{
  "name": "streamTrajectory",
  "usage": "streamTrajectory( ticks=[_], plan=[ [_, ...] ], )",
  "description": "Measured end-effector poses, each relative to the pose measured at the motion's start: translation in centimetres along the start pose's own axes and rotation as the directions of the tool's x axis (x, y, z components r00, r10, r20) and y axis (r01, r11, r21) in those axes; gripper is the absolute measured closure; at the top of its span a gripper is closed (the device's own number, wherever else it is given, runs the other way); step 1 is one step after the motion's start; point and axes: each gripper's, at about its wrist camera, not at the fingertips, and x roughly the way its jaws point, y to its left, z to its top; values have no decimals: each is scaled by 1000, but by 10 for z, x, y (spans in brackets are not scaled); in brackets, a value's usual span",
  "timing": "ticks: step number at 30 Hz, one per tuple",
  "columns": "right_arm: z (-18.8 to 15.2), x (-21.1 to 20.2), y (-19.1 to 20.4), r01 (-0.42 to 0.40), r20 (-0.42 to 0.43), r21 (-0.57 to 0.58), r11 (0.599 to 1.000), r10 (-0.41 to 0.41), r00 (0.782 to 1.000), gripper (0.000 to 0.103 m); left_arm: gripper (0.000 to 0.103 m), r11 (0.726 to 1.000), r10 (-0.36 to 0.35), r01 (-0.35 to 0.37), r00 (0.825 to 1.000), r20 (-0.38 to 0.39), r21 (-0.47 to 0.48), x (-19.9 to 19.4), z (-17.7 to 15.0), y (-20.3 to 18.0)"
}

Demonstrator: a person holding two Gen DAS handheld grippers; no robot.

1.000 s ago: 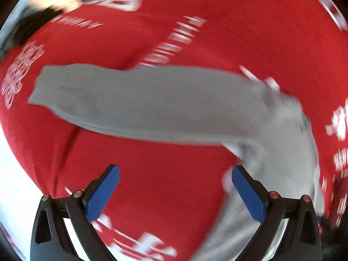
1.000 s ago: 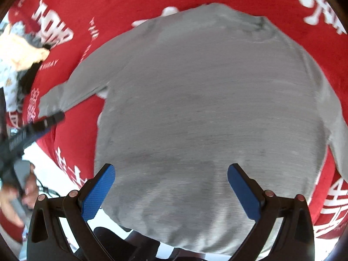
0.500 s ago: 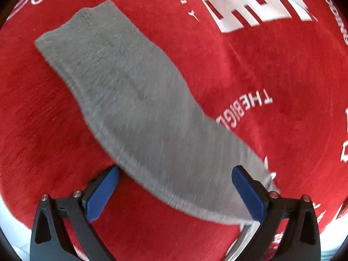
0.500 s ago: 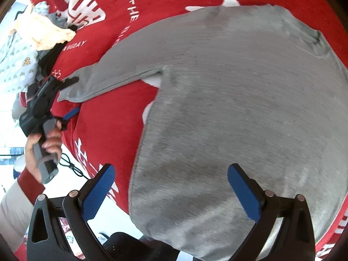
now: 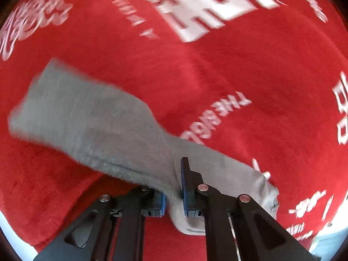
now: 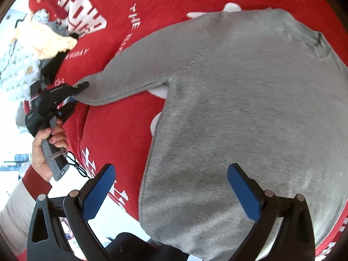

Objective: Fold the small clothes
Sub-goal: 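Fold the held sleeve across the sweatshirt body with the left tool, then release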

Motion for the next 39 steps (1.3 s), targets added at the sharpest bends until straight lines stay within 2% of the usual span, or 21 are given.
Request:
streamTrajectory(
  ticks=[4,10,14,16,18,20,22,24,26,28,30,33,34,35,36,37,39],
  plan=[
    [-6,-13,-30,-12,26,66,998,10,1000,0,91,985,-59,58,998,0,162,-9,-13,-66],
    [-15,-40,-84,-27,73,130,991,17,997,0,91,927,-171,176,984,-44,331,3,-52,-183],
    [-24,-69,-135,-18,117,185,983,-4,993,0,91,865,-212,262,964,-161,428,32,-111,-263],
    [-29,-81,-163,-10,131,227,974,-20,991,0,91,830,-217,306,947,-235,466,49,-150,-296],
    [-35,-91,-185,-6,143,264,964,-33,989,0,91,793,-209,343,929,-304,503,69,-189,-325],
    [-42,-100,-212,6,154,306,952,-56,986,0,91,764,-170,348,921,-351,544,87,-222,-343],
    [-45,-104,-230,17,155,339,941,-74,985,0,91,744,-104,317,925,-366,588,102,-250,-356],
    [-47,-106,-247,24,153,368,929,-87,984,0,91,723,6,242,935,-356,648,114,-270,-361],
    [-49,-108,-259,34,150,384,923,-99,984,0,91,707,65,197,938,-340,680,114,-277,-359],
    [-46,-112,-264,58,152,379,924,-124,981,0,91,705,87,176,940,-330,687,102,-274,-352],
    [-42,-115,-260,95,159,347,933,-158,975,0,90,712,110,138,947,-303,689,78,-257,-332],
    [-21,-118,-230,174,195,223,959,-219,956,0,90,729,144,42,966,-213,683,51,-224,-308],
    [-9,-117,-214,198,218,159,967,-230,948,0,79,732,164,3,970,-180,681,43,-214,-299],
    [4,-114,-198,217,234,104,971,-236,943,0,63,733,198,-54,971,-137,678,37,-201,-287],
    [17,-109,-179,239,247,41,970,-242,938,0,28,732,236,-123,968,-81,670,30,-189,-273],
    [32,-101,-156,271,261,-30,962,-254,931,0,23,728,263,-176,964,-33,662,23,-181,-261],
    [57,-83,-117,333,288,-147,932,-281,915,0,23,720,322,-254,947,12,646,18,-165,-239]
  ],
)
